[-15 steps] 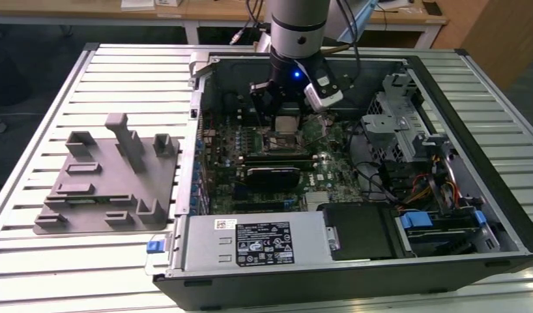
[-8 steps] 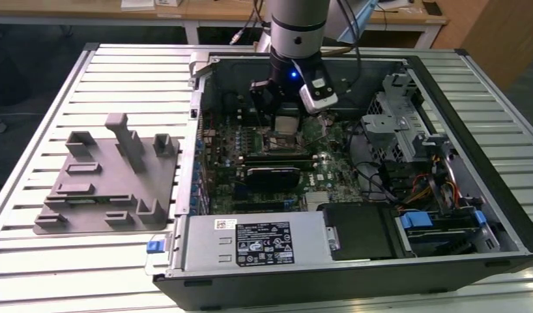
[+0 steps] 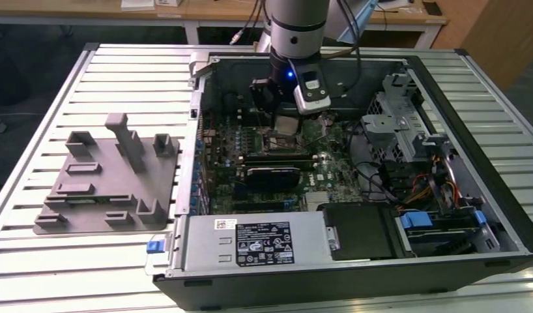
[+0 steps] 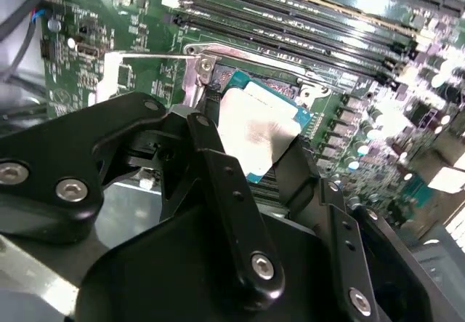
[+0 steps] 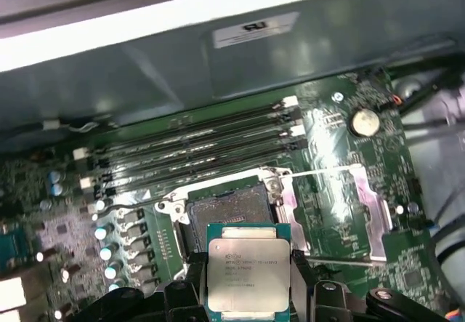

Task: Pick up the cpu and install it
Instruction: 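Place the cpu into insertion slot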

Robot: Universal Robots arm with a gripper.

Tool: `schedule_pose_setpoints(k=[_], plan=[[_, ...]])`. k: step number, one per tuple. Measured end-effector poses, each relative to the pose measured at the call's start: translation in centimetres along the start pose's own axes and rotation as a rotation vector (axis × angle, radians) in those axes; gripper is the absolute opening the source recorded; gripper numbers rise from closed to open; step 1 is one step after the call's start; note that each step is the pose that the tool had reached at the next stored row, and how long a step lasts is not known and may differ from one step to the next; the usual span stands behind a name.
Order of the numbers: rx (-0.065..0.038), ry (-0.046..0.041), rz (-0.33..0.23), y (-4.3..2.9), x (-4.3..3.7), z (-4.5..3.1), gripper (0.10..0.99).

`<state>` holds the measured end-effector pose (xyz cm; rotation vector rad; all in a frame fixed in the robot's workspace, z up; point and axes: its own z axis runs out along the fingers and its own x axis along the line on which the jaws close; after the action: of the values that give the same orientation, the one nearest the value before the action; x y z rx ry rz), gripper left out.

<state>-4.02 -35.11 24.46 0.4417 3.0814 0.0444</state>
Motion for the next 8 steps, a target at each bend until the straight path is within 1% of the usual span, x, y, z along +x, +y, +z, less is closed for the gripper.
schedule_pose_setpoints(k=[8], plan=[[0.003,-0.0046,0.142,0.00,0.00,0.04,0.541]])
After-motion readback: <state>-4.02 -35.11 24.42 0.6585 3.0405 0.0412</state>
